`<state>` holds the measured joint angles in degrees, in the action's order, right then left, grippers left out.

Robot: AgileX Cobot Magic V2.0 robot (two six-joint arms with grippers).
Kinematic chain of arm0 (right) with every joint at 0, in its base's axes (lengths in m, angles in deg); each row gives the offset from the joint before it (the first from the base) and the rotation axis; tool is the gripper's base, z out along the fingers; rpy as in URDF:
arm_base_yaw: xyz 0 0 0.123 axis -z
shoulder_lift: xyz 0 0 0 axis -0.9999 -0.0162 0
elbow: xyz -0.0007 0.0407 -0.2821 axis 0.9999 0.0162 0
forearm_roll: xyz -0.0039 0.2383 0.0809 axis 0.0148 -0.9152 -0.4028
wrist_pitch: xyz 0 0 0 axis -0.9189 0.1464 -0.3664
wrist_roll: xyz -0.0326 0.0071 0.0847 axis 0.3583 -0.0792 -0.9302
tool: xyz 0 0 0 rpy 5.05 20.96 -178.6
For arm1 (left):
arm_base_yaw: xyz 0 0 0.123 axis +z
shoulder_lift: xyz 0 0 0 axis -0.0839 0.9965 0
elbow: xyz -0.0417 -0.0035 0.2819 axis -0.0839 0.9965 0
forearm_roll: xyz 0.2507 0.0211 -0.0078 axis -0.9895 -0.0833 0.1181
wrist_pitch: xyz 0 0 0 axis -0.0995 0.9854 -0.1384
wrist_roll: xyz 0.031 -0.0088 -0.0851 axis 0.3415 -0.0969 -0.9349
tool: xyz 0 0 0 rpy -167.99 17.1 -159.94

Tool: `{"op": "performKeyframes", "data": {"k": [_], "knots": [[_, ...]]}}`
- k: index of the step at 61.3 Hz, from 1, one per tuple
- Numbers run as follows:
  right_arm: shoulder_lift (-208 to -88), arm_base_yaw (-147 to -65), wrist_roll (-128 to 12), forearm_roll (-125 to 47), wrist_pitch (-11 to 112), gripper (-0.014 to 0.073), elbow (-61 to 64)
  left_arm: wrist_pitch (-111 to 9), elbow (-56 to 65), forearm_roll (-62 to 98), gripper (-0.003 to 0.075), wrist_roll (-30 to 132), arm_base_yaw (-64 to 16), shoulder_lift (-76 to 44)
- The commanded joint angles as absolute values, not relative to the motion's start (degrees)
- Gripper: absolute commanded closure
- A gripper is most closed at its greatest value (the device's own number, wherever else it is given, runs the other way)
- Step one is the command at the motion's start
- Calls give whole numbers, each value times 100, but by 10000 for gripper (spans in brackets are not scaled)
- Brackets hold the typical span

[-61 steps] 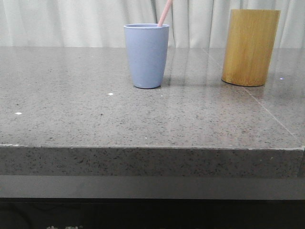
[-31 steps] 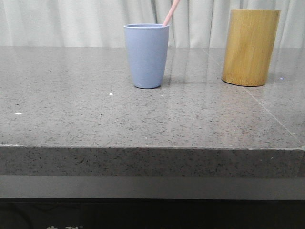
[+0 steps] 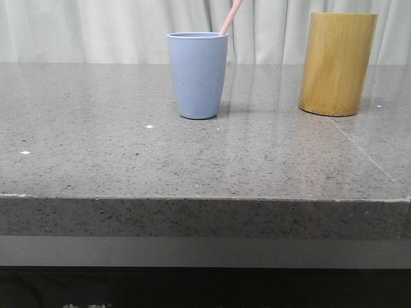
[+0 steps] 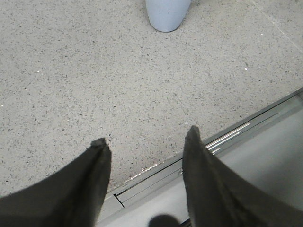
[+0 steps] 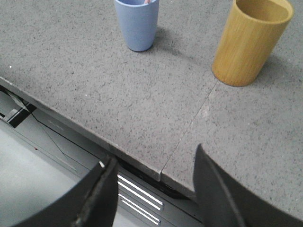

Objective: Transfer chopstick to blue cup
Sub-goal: 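Open the right gripper and withdraw it toward the robot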

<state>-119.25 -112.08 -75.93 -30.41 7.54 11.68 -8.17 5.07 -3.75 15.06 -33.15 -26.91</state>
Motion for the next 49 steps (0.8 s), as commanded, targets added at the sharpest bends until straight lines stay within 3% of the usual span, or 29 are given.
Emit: {"op": "performKeyframes", "data": {"k": [1,10,28,31,49], "knots": [[-11765,-11197,-7616,-3092,1333,223,1237,-1246,352,-306,365,1463,-3310,-2713],[-11704,-11197,-7616,-3092,1337,388,1351,-1246,352,-306,421,1463,-3310,-2713],[-11704,-11197,-7616,-3092,1350,655,1351,-1246,352,-306,709,1463,-3310,-2713],[-11704,-11197,-7616,-3092,1337,663,1351,-1246,352,-306,740,1463,-3310,-2713],[-11704,-11197,-7616,-3099,1285,660,1351,-1330,352,-306,739,1463,-3310,-2713]]}}
